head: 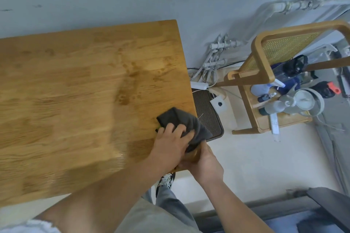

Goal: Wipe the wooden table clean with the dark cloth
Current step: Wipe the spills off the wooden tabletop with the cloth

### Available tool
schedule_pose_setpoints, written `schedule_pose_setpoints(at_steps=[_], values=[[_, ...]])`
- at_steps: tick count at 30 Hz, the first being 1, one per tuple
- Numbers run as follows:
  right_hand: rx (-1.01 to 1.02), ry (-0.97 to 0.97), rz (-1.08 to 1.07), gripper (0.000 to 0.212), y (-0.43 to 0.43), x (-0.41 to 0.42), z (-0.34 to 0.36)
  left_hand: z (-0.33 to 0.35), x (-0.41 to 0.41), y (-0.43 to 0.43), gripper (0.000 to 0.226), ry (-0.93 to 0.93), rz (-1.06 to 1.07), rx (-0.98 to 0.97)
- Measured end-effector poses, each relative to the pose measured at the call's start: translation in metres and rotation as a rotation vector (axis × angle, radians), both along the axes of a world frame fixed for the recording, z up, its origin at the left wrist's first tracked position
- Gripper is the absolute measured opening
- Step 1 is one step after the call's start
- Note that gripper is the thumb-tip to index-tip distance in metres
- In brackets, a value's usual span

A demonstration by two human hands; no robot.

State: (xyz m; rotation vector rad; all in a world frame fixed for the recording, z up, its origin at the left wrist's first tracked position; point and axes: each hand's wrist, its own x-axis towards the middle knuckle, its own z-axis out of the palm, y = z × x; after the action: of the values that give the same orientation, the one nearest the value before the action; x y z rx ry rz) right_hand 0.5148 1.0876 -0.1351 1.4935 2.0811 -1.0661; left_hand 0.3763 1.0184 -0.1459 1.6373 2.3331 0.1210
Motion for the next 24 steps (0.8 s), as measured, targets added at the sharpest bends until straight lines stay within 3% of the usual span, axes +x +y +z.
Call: schedule_pose_setpoints(at_steps=[5,9,10,13,15,20,22,24], values=[[-0.108,0.123,-0.131,0.081,0.007,0.018,0.009,0.000,-0.053,0.005,0.047,0.082,-0.324,-0.076],[-0.129,0.182,-0.519,0.040,0.005,0.030,0.020,0.009,-0.030,0.030,0.051,0.073,0.124,-0.113],[-0.140,0.204,-0.604,0.039,0.004,0.031,0.022,0.011,-0.011,0.031,0.054,0.047,0.202,-0.120],[-0.139,0.244,-0.742,0.042,0.005,0.031,0.030,0.007,0.044,0.008,0.068,0.003,0.075,-0.085],[-0.123,0.196,-0.734,0.037,0.007,0.028,0.034,0.001,0.064,-0.017,0.073,-0.015,-0.103,-0.087],[0.013,0.152,-0.516,0.022,0.001,0.011,0.041,-0.005,0.037,-0.060,0.063,-0.007,-0.252,-0.066],[-0.004,0.156,-0.394,0.028,0.003,-0.005,0.042,-0.006,0.007,-0.079,0.062,0.020,-0.232,-0.046],[0.021,0.149,-0.221,0.046,0.007,-0.026,0.040,-0.006,-0.032,-0.100,0.058,0.066,-0.060,-0.046]])
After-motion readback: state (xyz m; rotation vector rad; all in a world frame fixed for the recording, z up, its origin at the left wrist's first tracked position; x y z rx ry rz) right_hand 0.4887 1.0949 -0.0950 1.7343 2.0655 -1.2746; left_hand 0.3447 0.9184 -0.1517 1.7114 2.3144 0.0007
